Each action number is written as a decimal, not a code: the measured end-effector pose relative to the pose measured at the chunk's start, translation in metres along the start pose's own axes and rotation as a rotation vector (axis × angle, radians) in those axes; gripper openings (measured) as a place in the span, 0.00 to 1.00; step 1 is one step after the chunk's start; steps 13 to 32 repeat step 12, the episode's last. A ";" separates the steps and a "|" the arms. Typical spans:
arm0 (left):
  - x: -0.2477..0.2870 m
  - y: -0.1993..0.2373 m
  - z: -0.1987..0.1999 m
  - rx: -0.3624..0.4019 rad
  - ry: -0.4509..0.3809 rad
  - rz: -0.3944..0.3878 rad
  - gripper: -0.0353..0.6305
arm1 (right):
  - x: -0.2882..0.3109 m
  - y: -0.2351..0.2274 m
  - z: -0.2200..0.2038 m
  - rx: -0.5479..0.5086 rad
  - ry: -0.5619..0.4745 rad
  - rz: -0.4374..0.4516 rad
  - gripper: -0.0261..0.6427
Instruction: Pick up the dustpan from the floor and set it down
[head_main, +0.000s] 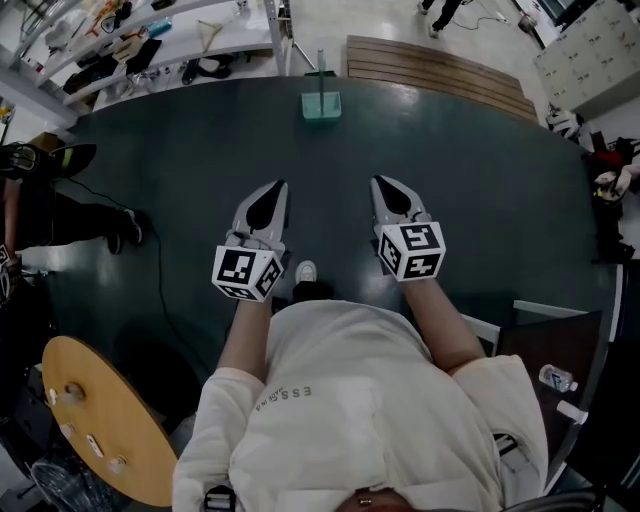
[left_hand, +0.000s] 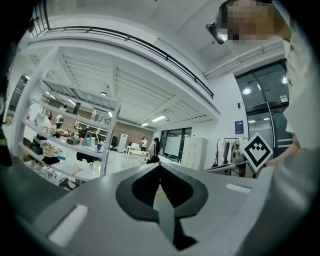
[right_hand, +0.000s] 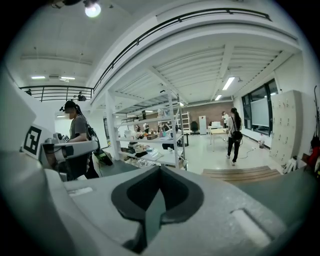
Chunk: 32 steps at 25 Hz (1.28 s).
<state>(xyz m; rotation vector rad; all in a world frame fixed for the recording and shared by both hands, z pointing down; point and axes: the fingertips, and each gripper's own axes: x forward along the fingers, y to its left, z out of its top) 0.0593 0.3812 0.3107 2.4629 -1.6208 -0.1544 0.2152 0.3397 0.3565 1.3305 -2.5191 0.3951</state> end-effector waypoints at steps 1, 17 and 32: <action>0.000 -0.001 0.000 0.004 0.002 -0.004 0.08 | 0.000 0.002 0.000 0.002 0.000 0.000 0.03; 0.000 0.008 -0.002 -0.003 0.007 -0.022 0.08 | 0.008 0.011 0.000 0.013 -0.024 -0.027 0.03; 0.000 0.008 -0.002 -0.003 0.007 -0.022 0.08 | 0.008 0.011 0.000 0.013 -0.024 -0.027 0.03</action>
